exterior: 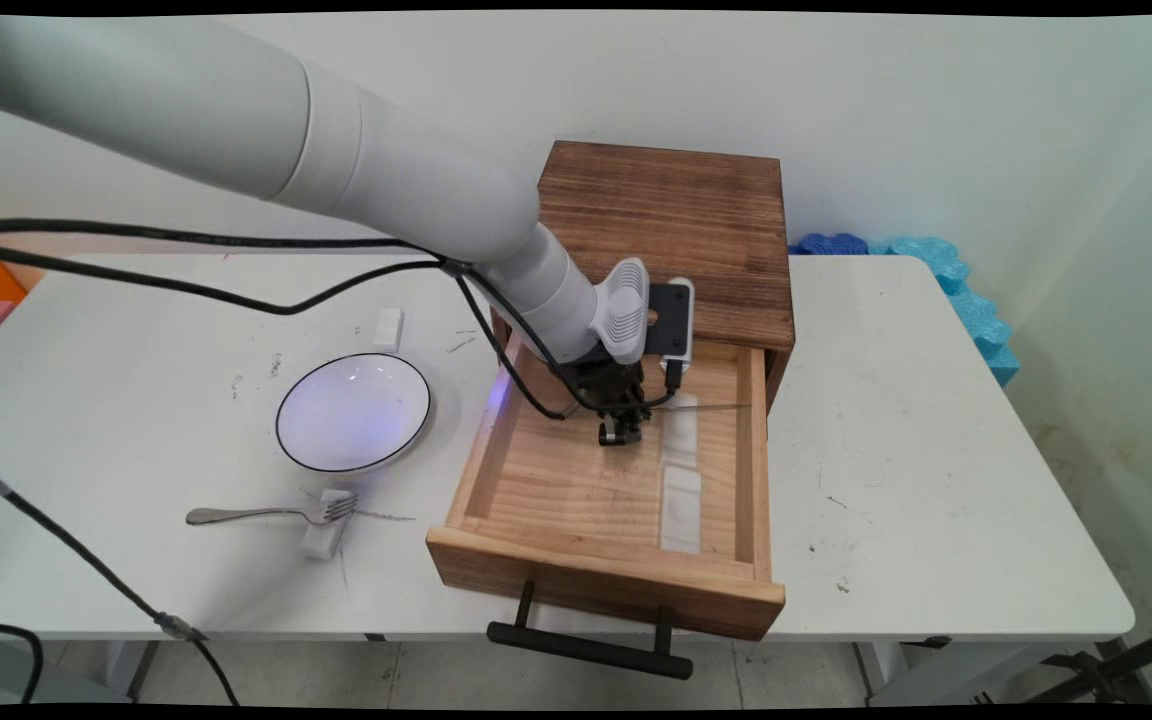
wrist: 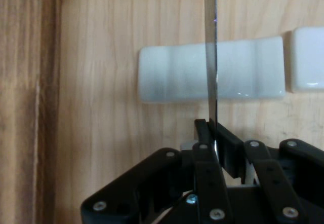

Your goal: Place the picked object into the drawer

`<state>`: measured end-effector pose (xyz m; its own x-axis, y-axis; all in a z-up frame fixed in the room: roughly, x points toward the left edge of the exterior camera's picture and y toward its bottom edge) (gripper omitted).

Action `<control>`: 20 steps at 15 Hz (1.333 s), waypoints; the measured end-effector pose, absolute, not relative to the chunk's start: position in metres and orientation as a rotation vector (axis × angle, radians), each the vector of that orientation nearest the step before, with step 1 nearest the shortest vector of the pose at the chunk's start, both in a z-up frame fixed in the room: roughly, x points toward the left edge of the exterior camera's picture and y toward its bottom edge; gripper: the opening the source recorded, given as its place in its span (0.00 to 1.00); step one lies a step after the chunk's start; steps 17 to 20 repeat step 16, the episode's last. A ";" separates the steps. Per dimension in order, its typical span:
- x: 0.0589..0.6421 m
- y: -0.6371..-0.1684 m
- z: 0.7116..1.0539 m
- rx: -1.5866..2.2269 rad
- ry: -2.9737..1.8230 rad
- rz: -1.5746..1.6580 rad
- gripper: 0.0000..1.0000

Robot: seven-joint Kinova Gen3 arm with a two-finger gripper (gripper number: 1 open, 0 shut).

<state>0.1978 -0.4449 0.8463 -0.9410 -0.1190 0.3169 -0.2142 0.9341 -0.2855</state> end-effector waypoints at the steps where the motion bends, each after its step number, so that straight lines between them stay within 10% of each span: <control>1: 0.197 -0.445 0.845 0.248 -2.793 0.458 0.00; 7: 0.196 -0.445 0.837 0.257 -2.785 0.453 0.00; 8: 0.196 -0.445 0.836 0.257 -2.784 0.452 1.00; 20: 0.195 -0.446 0.833 0.263 -2.769 0.452 1.00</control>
